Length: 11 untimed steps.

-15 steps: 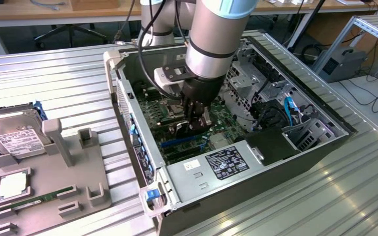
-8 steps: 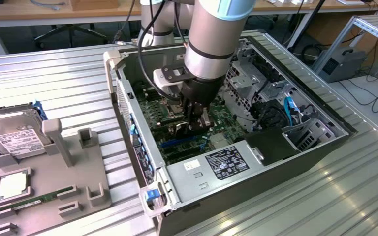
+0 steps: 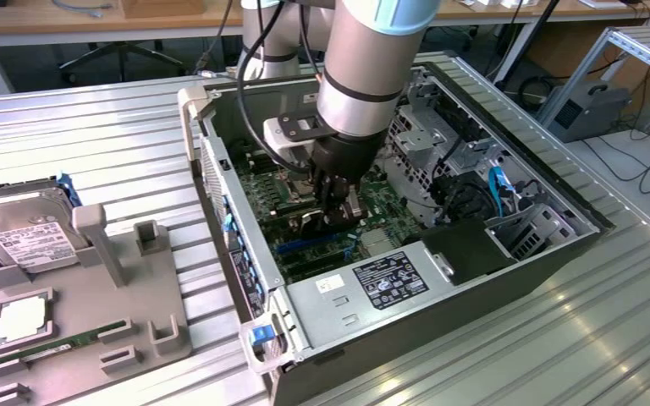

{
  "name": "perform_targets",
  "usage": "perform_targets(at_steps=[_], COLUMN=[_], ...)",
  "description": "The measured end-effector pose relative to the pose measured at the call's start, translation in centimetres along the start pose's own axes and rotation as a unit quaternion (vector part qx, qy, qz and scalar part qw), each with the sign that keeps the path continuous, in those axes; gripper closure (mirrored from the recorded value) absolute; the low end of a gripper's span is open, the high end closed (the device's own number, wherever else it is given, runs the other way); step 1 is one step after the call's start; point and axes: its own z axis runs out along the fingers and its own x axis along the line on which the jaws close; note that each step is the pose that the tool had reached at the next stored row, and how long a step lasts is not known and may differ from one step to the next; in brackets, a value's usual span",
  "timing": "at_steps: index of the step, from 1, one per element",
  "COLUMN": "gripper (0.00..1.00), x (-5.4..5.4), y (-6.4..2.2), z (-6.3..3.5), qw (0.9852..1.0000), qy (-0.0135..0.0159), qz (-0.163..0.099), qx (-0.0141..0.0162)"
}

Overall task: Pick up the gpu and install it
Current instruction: 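Insert the gpu into the slot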

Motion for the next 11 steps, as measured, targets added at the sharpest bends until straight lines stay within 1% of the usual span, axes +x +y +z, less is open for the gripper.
perform_targets(at_steps=[3, 9, 11], gripper=[0.73, 0.73, 0.73], x=[-0.02, -0.05, -0.05], y=[-0.04, -0.06, -0.11], z=[0.03, 0.03, 0.26], qw=[1.0000, 1.0000, 1.0000], qy=[-0.0001, 0.0002, 0.0004], qz=[0.000, 0.000, 0.000], qx=[-0.0010, -0.0051, -0.0061])
